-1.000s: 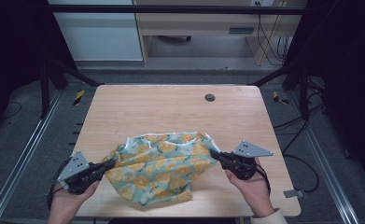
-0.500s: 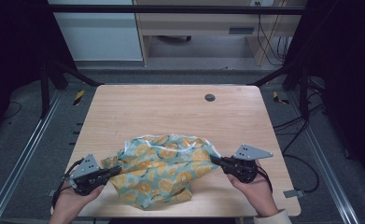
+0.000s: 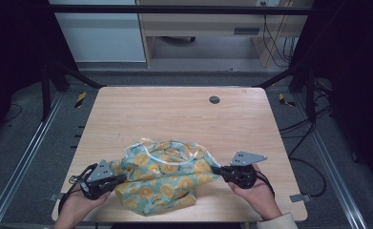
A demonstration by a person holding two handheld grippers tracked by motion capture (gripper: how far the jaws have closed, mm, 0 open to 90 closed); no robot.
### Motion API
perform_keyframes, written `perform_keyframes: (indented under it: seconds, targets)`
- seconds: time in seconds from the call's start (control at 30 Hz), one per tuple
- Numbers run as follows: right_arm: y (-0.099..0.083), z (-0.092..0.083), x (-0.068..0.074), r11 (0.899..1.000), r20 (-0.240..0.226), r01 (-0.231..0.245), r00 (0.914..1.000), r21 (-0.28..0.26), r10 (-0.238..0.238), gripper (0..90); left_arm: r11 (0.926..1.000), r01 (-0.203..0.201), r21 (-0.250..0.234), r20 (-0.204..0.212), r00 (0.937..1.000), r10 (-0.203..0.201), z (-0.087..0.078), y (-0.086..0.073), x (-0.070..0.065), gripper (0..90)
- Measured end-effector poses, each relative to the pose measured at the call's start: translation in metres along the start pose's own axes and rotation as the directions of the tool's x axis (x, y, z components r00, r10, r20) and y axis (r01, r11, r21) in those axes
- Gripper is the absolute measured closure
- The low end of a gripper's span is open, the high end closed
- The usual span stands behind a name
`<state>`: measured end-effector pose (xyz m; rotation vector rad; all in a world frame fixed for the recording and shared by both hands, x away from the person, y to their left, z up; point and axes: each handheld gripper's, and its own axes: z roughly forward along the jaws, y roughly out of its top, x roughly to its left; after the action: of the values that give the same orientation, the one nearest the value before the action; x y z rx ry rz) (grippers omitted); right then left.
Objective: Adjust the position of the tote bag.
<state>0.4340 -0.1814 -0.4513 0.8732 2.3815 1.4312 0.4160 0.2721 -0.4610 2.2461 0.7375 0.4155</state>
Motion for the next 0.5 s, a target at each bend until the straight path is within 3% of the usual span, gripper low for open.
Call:
perform_keyframes:
  seconds: [0.27, 0.5]
  targets:
    - [-0.003, 0.008, 0.003, 0.998, -0.017, 0.034, 0.9993, 0.057, -0.033, 89.6, 0.9984, -0.02, 0.054, -0.017, 0.9996, 0.021, 0.009, -0.001, 0.0, 90.0]
    - [-0.005, 0.014, 0.007, 0.994, -0.031, 0.056, 0.9981, 0.098, -0.053, 89.5, 0.9966, -0.02, 0.079, -0.059, 0.9979, 0.025, 0.017, 0.0, 0.002, 90.0]
